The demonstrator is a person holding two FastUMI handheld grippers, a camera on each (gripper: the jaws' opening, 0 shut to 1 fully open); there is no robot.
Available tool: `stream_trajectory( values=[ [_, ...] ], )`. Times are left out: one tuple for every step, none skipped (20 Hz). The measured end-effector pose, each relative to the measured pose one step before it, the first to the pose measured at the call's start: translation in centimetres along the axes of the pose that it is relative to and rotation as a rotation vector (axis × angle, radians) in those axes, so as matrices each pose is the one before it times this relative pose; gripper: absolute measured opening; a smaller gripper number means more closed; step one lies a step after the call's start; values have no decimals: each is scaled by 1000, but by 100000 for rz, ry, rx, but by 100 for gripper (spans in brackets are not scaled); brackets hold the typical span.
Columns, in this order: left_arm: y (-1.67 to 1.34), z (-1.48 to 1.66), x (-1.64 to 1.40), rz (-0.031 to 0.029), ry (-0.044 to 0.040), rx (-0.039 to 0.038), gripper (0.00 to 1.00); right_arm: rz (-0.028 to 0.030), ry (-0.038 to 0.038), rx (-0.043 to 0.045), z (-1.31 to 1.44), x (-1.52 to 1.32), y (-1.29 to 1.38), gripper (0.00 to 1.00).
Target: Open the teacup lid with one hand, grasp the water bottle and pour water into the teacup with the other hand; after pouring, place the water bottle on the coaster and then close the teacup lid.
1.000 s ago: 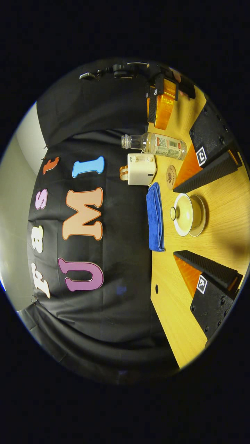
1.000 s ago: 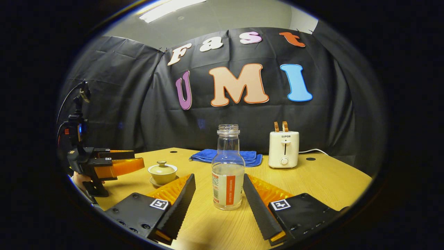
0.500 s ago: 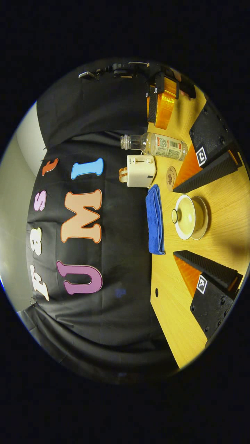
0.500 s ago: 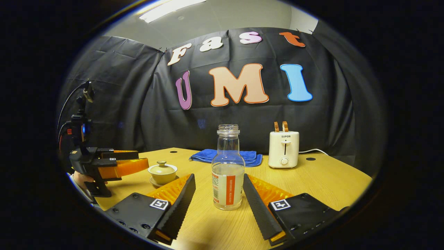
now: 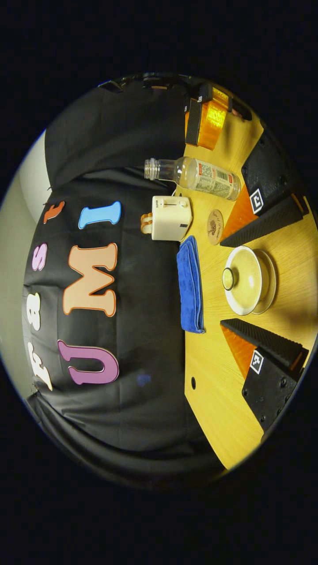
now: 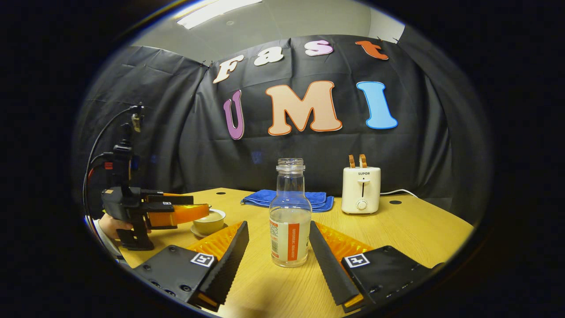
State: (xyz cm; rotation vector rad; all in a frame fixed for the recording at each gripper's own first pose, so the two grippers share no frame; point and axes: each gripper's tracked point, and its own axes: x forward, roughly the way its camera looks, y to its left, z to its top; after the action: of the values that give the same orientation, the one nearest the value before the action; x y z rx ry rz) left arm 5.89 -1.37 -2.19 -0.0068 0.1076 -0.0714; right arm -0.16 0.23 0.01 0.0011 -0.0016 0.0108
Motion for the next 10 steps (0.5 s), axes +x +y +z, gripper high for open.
stream_trajectory(
  values=[
    [-89, -307, 198, -777, 1582, 420, 95, 8, 4, -16, -41, -11, 19, 90],
    [-138, -73, 237, -682, 1037, 337, 95, -3, -9, 20, 48, -1, -23, 90],
    [12, -140, 181, -178, 714, 148, 95, 0, 9, -12, -41, 10, 12, 90],
    [47, -30, 160, 75, 524, -83, 95, 17, -10, -1, 31, 18, -10, 90],
    [-39, -93, 215, -250, 551, -126, 95, 10, 7, -7, -29, -18, 6, 86],
    [-106, -6, 87, -409, 220, -1, 95, 6, -7, -5, 57, -24, 1, 90],
    [-128, -77, 223, -514, 388, 137, 94, 13, 3, 17, -58, 26, 7, 90],
    [-158, -54, 208, -703, 469, 361, 92, 10, -2, -12, 37, 1, -11, 90],
    [-174, -74, 155, -425, 671, 375, 90, 2, -15, 15, -47, -17, -3, 90],
    [53, -27, 27, -256, 392, 298, 88, 4, 3, -12, 68, -7, 4, 90]
  ],
)
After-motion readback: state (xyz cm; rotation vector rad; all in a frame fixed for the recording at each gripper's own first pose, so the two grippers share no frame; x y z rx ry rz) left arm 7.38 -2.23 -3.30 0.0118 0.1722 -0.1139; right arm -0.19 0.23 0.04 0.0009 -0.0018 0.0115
